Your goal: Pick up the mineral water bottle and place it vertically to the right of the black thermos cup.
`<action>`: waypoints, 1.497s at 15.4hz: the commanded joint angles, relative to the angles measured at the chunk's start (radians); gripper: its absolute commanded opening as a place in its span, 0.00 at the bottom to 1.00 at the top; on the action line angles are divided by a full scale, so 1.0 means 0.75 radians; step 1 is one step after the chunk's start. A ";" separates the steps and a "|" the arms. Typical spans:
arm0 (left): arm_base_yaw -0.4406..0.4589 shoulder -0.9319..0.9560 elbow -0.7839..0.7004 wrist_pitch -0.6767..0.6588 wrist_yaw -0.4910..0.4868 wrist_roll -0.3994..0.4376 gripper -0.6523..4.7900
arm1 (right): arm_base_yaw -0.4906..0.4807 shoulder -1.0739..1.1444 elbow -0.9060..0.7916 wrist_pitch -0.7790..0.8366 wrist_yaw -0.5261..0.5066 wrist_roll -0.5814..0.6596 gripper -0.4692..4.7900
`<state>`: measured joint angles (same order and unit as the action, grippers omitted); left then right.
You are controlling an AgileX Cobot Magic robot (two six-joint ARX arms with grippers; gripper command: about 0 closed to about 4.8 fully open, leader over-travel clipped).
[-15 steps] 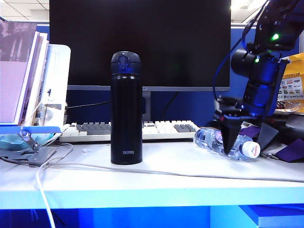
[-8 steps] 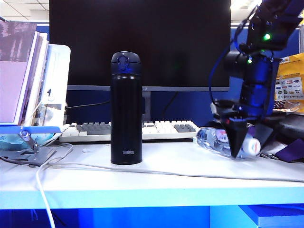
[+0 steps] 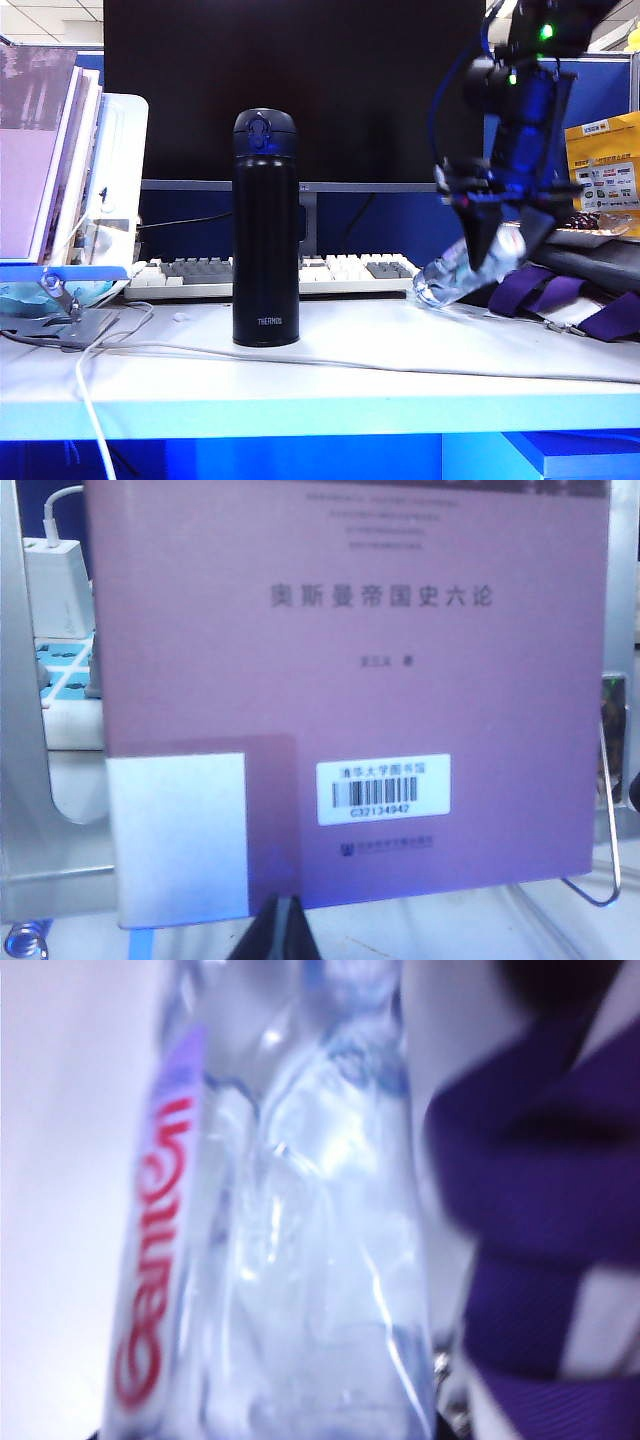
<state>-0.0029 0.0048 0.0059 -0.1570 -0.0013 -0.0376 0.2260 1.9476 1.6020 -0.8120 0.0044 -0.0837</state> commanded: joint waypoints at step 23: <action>-0.001 -0.004 -0.001 -0.017 0.002 0.005 0.12 | 0.005 -0.407 0.063 0.121 -0.109 -0.029 0.09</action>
<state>-0.0029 0.0048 0.0059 -0.1570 -0.0013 -0.0376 0.2276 1.6745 1.6386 -0.7433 -0.0650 -0.1024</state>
